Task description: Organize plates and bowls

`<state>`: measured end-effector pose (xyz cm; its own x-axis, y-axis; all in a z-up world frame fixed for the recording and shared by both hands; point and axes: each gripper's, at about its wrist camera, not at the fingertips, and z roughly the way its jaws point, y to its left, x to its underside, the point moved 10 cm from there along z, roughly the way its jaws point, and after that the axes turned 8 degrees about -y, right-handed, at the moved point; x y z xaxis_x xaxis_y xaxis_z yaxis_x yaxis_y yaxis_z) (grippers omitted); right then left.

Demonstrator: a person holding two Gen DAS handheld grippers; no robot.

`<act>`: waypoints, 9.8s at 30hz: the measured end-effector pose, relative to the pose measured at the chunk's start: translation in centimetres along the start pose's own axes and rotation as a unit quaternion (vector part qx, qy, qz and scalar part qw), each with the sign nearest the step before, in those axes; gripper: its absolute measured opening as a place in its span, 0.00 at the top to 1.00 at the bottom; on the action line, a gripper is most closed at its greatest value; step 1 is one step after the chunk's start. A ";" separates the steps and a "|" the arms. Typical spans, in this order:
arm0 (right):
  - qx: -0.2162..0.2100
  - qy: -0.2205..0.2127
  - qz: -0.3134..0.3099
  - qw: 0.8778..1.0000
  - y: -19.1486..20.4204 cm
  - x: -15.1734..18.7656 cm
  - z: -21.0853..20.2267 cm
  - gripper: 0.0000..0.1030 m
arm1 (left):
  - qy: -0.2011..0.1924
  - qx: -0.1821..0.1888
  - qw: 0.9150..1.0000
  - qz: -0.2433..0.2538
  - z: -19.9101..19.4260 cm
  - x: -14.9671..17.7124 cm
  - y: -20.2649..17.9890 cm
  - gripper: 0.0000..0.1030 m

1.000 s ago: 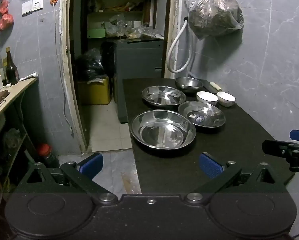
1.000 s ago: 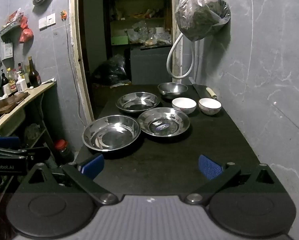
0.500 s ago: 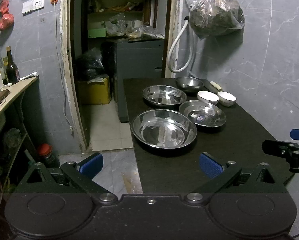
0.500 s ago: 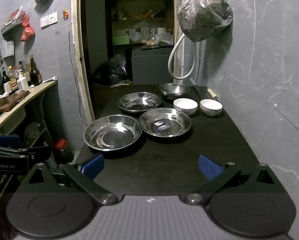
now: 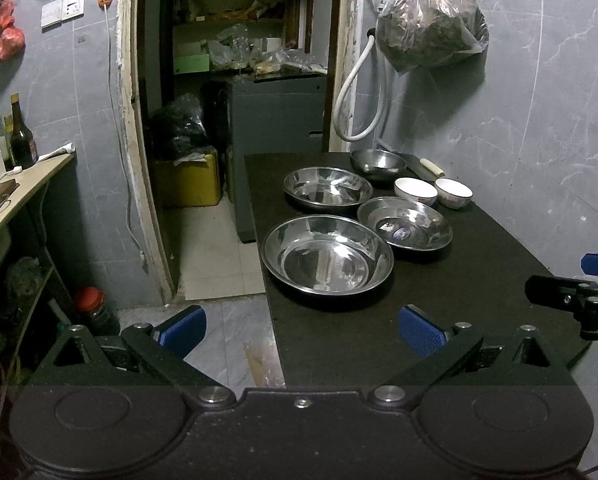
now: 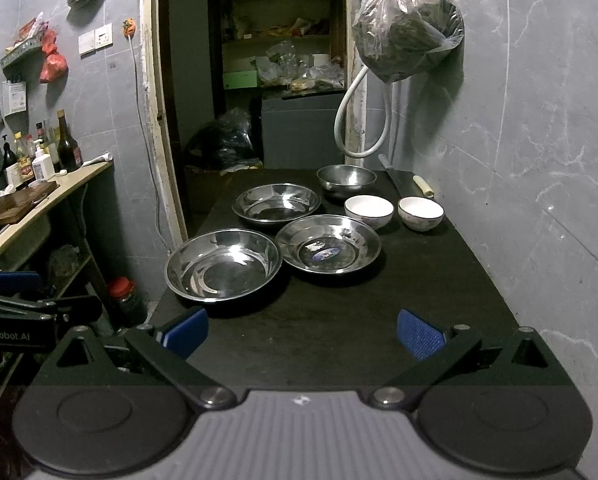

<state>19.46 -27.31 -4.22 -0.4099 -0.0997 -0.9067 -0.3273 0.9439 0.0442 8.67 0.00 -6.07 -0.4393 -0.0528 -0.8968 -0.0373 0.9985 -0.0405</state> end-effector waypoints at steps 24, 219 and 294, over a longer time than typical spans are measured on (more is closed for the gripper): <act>-0.004 0.006 0.003 1.000 -0.2 0.5 -0.1 0.00 | 0.003 0.003 1.000 0.007 0.2 0.4 -0.8 0.01; -0.077 0.056 -0.030 0.995 2.5 -7.4 30.2 0.70 | 0.095 0.013 0.992 -0.083 29.8 -10.5 5.7 0.82; 0.015 0.125 0.065 0.990 -5.6 1.9 20.2 0.00 | 0.114 0.048 0.990 0.068 30.0 -7.8 -4.8 0.03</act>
<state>37.76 -26.45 -14.68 -0.6457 -0.0486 -0.7620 -0.2349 0.9622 0.1378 39.22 -3.93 -12.06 -0.6262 0.0913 -0.7743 0.1176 0.9928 0.0219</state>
